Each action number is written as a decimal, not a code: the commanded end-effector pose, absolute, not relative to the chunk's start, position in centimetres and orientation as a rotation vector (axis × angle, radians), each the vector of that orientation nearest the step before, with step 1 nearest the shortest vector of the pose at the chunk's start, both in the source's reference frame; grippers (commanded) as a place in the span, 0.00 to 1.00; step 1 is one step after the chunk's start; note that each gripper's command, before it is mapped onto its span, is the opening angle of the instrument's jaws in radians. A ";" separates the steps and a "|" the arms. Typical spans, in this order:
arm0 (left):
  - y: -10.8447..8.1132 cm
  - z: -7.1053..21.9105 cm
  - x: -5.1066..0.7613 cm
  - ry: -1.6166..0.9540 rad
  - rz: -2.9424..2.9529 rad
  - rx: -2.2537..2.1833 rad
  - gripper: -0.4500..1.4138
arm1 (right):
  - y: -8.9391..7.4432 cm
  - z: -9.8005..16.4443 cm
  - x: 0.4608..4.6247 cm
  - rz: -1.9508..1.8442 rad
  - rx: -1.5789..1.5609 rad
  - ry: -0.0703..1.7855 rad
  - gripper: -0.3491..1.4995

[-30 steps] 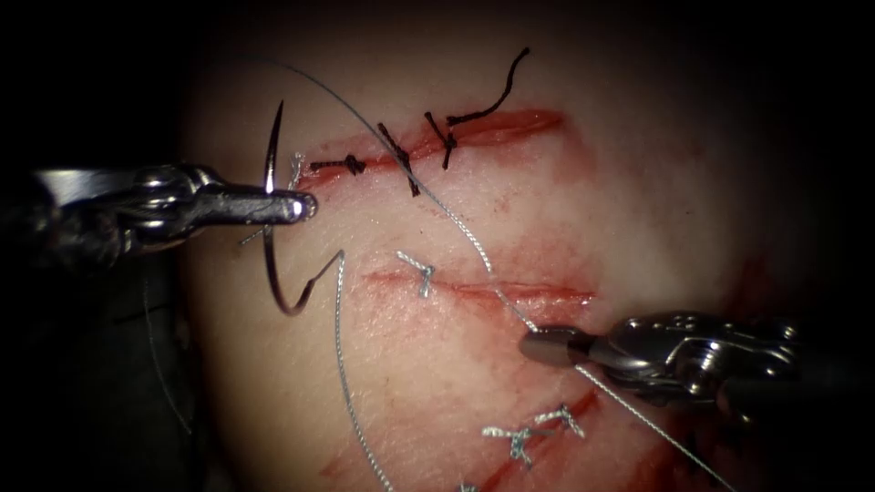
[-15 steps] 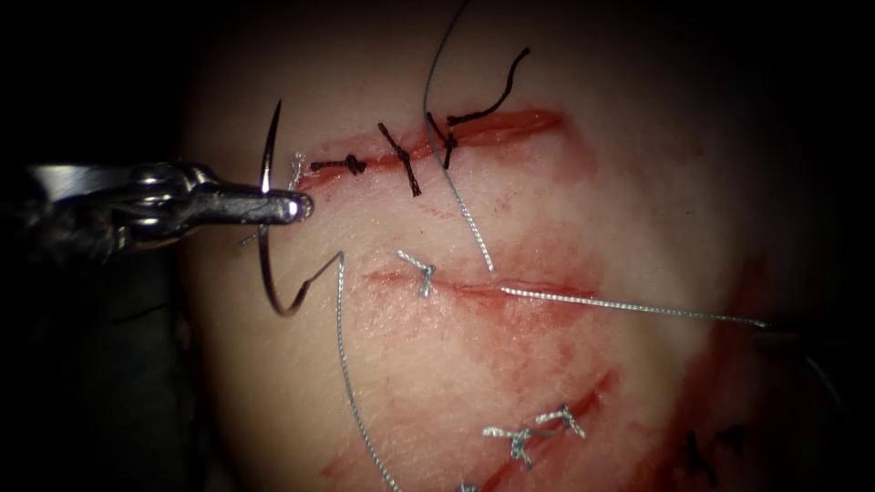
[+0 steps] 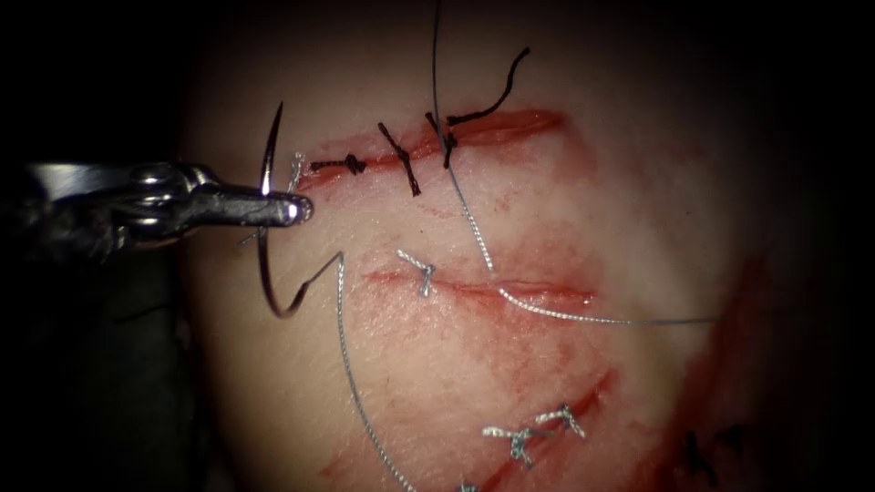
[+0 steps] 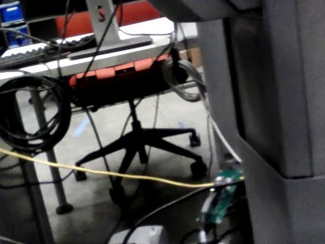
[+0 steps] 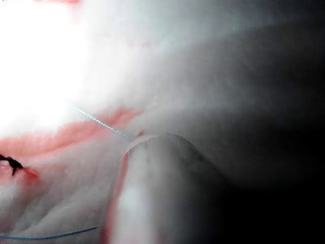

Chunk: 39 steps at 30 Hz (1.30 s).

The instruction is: Wound Closure

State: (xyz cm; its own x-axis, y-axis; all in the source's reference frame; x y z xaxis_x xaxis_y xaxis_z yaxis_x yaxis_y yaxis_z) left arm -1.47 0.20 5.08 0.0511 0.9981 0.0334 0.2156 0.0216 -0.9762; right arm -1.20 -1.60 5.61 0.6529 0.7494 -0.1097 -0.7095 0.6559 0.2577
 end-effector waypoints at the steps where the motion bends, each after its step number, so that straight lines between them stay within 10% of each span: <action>1: 0.2 5.1 -1.53 -1.335 1.037 -1.370 0.00 | -1.6 5.6 -0.97 0.805 0.205 0.248 0.92; 15: 0.2 5.2 -1.53 -1.344 1.045 -1.365 0.00 | -1.7 5.0 0.76 0.870 0.264 0.615 0.90; 18: 0.2 5.2 -1.54 -1.346 1.047 -1.365 0.00 | -1.8 5.1 1.05 0.840 0.300 0.701 0.67; 26: 0.2 5.2 -1.56 -1.355 1.050 -1.364 0.00 | -1.9 5.2 1.53 0.762 0.332 0.710 0.50; 30: 0.2 5.2 -1.58 -1.356 1.052 -1.365 0.00 | -2.0 5.3 1.76 0.733 0.372 0.712 0.71; 34: 0.2 5.2 -1.58 -1.354 1.051 -1.365 0.00 | -2.1 5.4 2.00 0.649 0.420 0.722 0.51; 38: 0.2 5.2 -1.57 -1.355 1.051 -1.364 0.00 | -2.1 5.4 2.20 0.594 0.449 0.741 0.67; 39: 0.2 5.2 -1.57 -1.356 1.051 -1.364 0.00 | -2.1 5.4 2.21 0.579 0.461 0.751 0.57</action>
